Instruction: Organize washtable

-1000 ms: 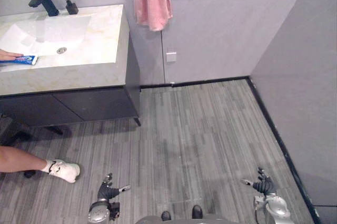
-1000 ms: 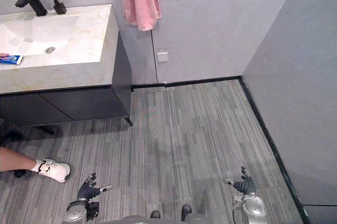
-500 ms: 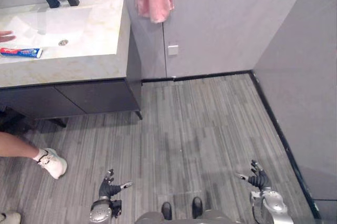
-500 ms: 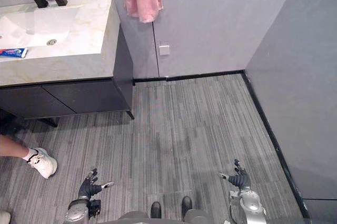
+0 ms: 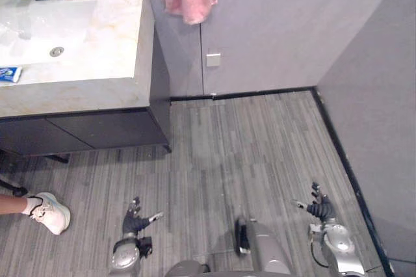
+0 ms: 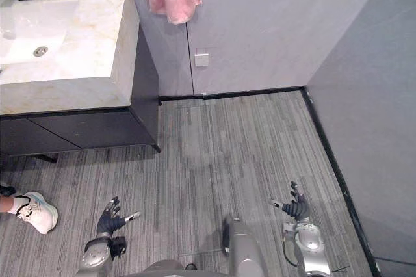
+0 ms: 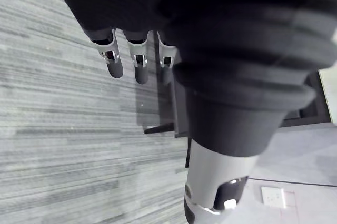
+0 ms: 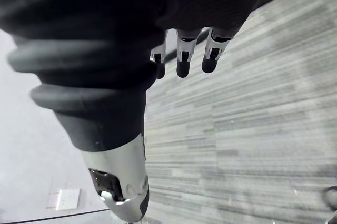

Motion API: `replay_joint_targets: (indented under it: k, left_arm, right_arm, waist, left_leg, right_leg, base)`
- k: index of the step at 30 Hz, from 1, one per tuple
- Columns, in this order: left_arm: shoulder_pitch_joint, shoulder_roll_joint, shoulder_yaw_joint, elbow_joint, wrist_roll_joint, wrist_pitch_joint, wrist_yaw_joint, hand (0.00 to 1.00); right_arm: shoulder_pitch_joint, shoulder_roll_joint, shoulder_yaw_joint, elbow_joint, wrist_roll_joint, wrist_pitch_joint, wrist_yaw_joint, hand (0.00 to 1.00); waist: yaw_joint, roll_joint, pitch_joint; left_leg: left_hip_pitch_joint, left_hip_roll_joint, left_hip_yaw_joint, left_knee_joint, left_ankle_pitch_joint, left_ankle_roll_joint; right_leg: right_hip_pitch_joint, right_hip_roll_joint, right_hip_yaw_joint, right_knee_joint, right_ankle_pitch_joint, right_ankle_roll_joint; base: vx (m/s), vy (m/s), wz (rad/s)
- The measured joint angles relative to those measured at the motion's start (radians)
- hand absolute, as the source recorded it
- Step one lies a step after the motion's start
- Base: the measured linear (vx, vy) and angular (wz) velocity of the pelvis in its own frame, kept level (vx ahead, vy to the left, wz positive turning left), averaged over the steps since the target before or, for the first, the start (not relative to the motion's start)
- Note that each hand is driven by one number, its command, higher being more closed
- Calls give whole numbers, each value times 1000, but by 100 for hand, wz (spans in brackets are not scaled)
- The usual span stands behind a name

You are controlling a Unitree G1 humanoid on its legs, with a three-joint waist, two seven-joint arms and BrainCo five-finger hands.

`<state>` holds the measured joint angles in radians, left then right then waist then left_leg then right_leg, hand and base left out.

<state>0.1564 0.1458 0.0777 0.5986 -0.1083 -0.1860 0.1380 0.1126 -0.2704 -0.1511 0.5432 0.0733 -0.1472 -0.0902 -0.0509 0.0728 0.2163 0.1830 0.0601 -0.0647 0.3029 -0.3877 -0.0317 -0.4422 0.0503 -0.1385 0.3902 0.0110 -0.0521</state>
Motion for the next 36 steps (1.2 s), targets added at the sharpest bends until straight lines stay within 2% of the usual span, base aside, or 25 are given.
replay_joint_targets:
  k: [1,2,3,4,5,7,9,10,12,14,15,16,18,19,20,21,24,28,29,31,32,33,34,35,36]
  left_arm:
    - [-8,-1,-2,-2,0,-1,-2,0]
    - [-21,-12,-4,-2,0,-1,-2,0]
    - [-19,-29,-6,-3,-2,-1,-5,0]
    - [-16,-34,-7,-6,-6,-1,-7,0]
    - [-16,-35,-7,-17,-17,-3,-11,0]
    - [-17,-38,-10,-44,-38,-4,-12,0]
    - [-19,-41,-10,-57,-39,-9,-14,0]
    - [-20,-42,-11,-56,-39,-9,-14,0]
    - [-19,-43,-31,-51,-39,-8,-18,0]
    - [-19,-50,-37,-51,-39,-8,-22,0]
    - [-18,-46,-40,-44,-39,-8,-26,0]
    - [-29,-46,-43,-23,-39,-7,-24,0]
    - [-45,-65,-46,-22,-39,-7,-23,0]
    - [-43,-64,-56,-21,-39,-6,-26,0]
    - [-36,-61,-72,-21,-41,-6,-26,0]
    - [-34,-59,-79,-21,-50,-4,-25,0]
    - [-39,-62,-86,-21,-77,-5,-22,0]
    - [-56,-52,-70,0,-78,-5,-21,0]
    - [-52,-39,-66,1,-78,-7,-18,0]
    - [-43,-3,-66,3,-78,-8,-4,0]
    - [-47,-13,-61,33,-77,-6,-1,0]
    - [-45,-19,-57,28,-76,-7,-1,0]
    - [-36,-40,-30,10,-76,-8,-1,0]
    - [-37,-49,-23,6,-76,-8,-1,0]
    - [-30,-70,-26,-15,-77,-8,-3,0]
  right_arm:
    - [-3,6,2,-8,-3,0,-1,0]
    - [-5,11,11,-19,-6,-1,1,0]
    - [-4,15,28,-23,-5,-1,1,0]
    - [-2,19,37,-23,-5,-1,1,0]
    - [-1,43,51,-33,-5,-2,1,0]
    - [-2,78,52,-64,-5,-8,-2,0]
    - [-12,81,47,-63,-5,-12,-3,0]
    - [-16,79,45,-55,-5,-12,-2,0]
    - [-32,78,23,5,-5,-5,-8,0]
    - [-33,74,-2,52,-5,-2,-21,0]
    - [-29,69,-9,82,-6,2,-28,0]
    - [-33,78,-6,105,-6,8,-35,0]
    - [-20,84,-10,107,-11,9,-41,0]
    - [-16,90,-9,108,-19,10,-41,0]
    - [-16,104,-8,108,-28,11,-41,0]
    - [-8,116,-5,108,-32,11,-40,0]
    - [-1,128,12,102,-41,10,-40,0]
    - [-19,126,10,111,-43,9,-40,0]
    - [-20,126,10,111,-43,7,-40,0]
    - [-6,137,9,116,-43,1,-41,0]
    - [-9,125,-1,142,-43,2,-41,0]
    - [-4,125,-1,138,-43,3,-41,0]
    - [2,127,3,132,-42,2,-41,0]
    - [9,129,4,121,-42,2,-41,0]
    - [29,129,5,79,-40,2,-41,0]
  waist:
    - [0,-1,0]
    - [3,-4,4]
    - [8,-7,11]
    - [11,-9,16]
    - [17,-19,24]
    - [44,-46,39]
    - [76,-56,42]
    - [75,-53,44]
    - [73,-57,52]
    - [78,-51,51]
    - [88,-28,41]
    - [92,-58,33]
    - [85,-71,25]
    - [83,-73,25]
    - [67,-76,25]
    - [64,-80,26]
    - [59,-84,22]
    - [47,-83,23]
    - [42,-86,19]
    - [39,-138,-6]
    - [39,-107,-13]
    - [39,-102,-18]
    - [46,-90,-15]
    - [47,-87,-13]
    - [59,-73,-5]
  left_leg:
    - [-29,7,0,61,25,-26]
    - [-92,-6,-1,224,110,-27]
    - [-158,-1,1,434,247,-12]
    - [-191,13,13,541,243,-6]
    - [-259,51,54,715,219,31]
    - [-362,72,99,820,188,47]
    - [-512,57,125,742,153,49]
    - [-542,49,128,687,145,44]
    - [-587,-2,131,344,164,15]
    - [-569,-26,127,73,260,-15]
    - [-566,-26,119,23,406,27]
    - [-567,-52,139,58,376,61]
    - [-541,-80,162,51,338,88]
    - [-507,-91,168,43,317,100]
    - [-442,-104,166,29,284,110]
    - [-387,-112,165,16,264,115]
    - [-253,-113,158,-21,226,124]
    - [-165,-80,139,-51,219,111]
    - [-135,-66,131,-57,198,75]
    - [-119,-92,117,-58,169,36]
    - [-108,-55,91,-50,155,21]
    - [-111,-45,91,-39,151,14]
    - [-150,-13,94,71,131,-17]
    - [-183,-2,96,148,129,-20]
    - [-272,40,115,351,134,-43]
  right_leg:
    - [9,1,-2,5,-25,-8]
    - [50,1,-3,1,-65,-19]
    - [135,3,0,-32,-95,-28]
    - [188,9,2,-52,-106,-34]
    - [286,19,8,-92,-120,-53]
    - [398,16,36,-143,-132,-66]
    - [499,-2,60,-226,-169,-53]
    - [520,-5,60,-240,-181,-44]
    - [593,-40,68,-257,-227,-15]
    - [621,-47,90,-261,-255,8]
    - [642,-46,123,-253,-302,32]
    - [644,-80,143,-221,-323,43]
    - [576,-116,163,-60,-317,57]
    - [539,-128,170,61,-293,104]
    - [482,-144,171,251,-232,203]
    - [433,-160,169,398,-222,221]
    - [290,-173,108,567,-280,147]
    - [223,-142,74,245,-299,126]
    - [226,-121,79,77,-253,127]
    - [224,-131,118,-97,-17,100]
    - [233,-112,89,-66,-46,81]
    - [242,-107,81,-77,-57,75]
    - [274,-87,64,-102,-91,59]
    - [287,-82,55,-109,-106,50]
    - [338,-59,48,-134,-115,28]
  base:
    - [612,-142,16]
    - [597,-162,21]
    - [604,-167,20]
    - [610,-156,17]
    - [576,-144,8]
    - [575,-124,-12]
    - [494,-17,-26]
    - [527,53,-11]
    - [460,104,-6]
    - [508,181,-34]
    - [628,262,-55]
    - [529,226,-41]
    - [462,186,-13]
    - [593,259,-14]
    - [493,202,-11]
    - [491,187,-3]
    - [473,103,12]
    - [369,-50,36]
    - [316,-120,43]
    - [325,-165,47]
    - [275,-186,34]
    - [358,-280,33]
    - [277,-236,22]
    - [290,-263,28]
    - [219,-174,7]
